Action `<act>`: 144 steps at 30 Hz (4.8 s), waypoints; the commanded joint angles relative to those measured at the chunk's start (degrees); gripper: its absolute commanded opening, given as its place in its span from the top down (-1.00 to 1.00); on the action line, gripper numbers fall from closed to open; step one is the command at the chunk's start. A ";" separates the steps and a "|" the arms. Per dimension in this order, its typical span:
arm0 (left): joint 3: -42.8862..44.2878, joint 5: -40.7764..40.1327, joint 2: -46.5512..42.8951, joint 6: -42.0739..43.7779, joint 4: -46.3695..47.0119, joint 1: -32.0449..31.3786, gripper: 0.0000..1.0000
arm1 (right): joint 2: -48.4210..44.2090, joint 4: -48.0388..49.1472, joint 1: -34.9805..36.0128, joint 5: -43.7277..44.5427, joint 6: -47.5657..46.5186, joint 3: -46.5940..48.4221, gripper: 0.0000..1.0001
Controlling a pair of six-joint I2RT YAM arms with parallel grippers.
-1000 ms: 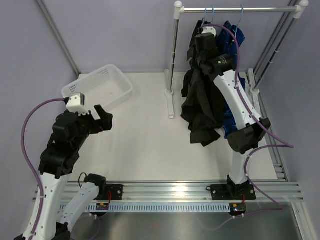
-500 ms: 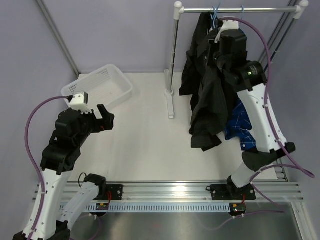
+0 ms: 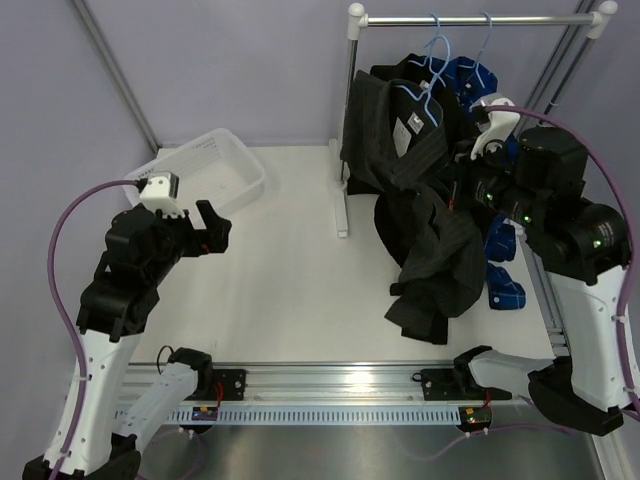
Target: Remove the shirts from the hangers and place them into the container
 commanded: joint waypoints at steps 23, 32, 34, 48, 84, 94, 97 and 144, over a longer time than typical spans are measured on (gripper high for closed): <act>22.00 19.35 11.34 -1.51 1.20 -0.96 -0.98 | 2.70 22.88 13.16 -16.89 0.38 -21.09 1.00; 25.00 3.54 21.45 -4.16 8.32 -18.17 -0.78 | 5.86 29.76 19.23 -13.36 1.44 -25.68 1.00; 25.34 -1.46 24.44 -3.98 9.81 -20.29 -0.74 | 5.86 30.29 19.76 -13.36 1.70 -25.50 1.00; 24.21 -8.60 31.22 -0.29 20.19 -27.95 0.09 | 5.16 30.81 21.70 -12.66 2.49 -26.29 1.00; 25.00 -39.54 36.40 1.65 24.49 -32.25 1.00 | 7.00 26.85 28.55 20.47 31.31 -23.92 -0.53; 22.54 -39.28 34.73 0.24 24.58 -32.25 1.00 | 11.66 33.62 28.82 22.68 33.61 -26.47 -0.32; 21.75 -39.28 33.85 0.06 24.49 -32.25 1.00 | 12.98 34.59 28.82 22.68 34.13 -26.73 0.13; -0.23 -43.05 5.73 5.08 29.50 -27.86 1.00 | -2.93 8.05 10.97 25.14 24.38 -31.45 1.00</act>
